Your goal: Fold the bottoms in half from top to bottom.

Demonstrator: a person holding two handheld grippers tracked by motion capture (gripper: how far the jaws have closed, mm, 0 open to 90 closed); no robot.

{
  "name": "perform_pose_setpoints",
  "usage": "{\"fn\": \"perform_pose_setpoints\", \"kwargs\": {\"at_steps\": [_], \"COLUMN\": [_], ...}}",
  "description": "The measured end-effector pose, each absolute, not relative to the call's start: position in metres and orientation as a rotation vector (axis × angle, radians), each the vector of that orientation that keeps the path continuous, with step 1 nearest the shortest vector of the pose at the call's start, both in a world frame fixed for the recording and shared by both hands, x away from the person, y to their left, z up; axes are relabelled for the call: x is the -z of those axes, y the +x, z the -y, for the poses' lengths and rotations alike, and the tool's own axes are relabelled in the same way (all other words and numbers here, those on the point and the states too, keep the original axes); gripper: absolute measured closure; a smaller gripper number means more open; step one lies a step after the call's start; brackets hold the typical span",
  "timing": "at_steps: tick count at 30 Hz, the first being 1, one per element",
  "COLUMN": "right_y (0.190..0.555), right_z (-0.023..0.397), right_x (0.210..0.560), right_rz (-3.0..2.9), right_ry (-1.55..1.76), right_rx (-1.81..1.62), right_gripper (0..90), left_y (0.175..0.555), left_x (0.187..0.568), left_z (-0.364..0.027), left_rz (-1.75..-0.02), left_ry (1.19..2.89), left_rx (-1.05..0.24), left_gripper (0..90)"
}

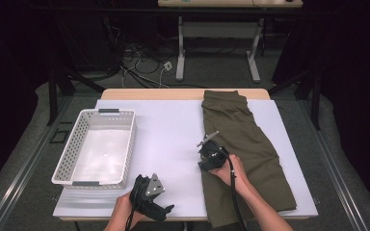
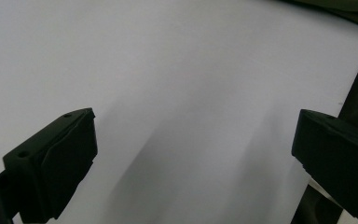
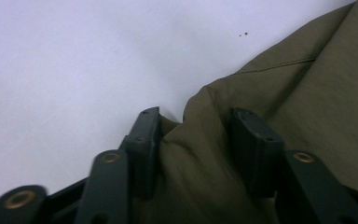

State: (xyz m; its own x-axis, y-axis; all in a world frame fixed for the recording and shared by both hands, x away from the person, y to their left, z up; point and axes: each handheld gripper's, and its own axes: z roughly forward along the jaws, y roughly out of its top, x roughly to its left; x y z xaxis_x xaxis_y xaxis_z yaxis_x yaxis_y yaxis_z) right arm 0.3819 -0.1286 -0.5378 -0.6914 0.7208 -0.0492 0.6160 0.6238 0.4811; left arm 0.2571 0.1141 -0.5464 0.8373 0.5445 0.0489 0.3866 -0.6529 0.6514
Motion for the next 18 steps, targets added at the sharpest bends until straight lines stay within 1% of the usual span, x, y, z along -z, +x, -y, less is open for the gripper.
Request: {"fn": "perform_pose_setpoints", "kwargs": {"at_steps": [3,5,6,10,18], "right_y": [0.382,0.382,0.382,0.385,0.394], "right_z": [0.130,0.131,0.132,0.135,0.131], "right_x": [0.538,0.538,0.539,0.539,0.531], "right_rz": [-2.584,-2.569,-2.559,-2.546,-2.479], "right_ry": [1.095,1.103,1.123,1.150,1.237], "right_rx": [-0.649,-0.638,-0.650,-0.696,-0.868], "right_gripper": [71.1,78.3,80.4,83.5,84.2], "left_y": [0.257,0.257,0.256,0.257,0.257], "left_x": [0.546,0.546,0.546,0.547,0.548], "left_z": [-0.114,-0.114,-0.114,-0.113,-0.113], "left_rz": [-0.675,-0.677,-0.677,-0.677,-0.681], "left_ry": [2.364,2.359,2.358,2.359,2.361], "left_rx": [-0.309,-0.316,-0.317,-0.312,-0.310], "left_gripper": [0.0,0.0,0.0,0.0,0.0]}}
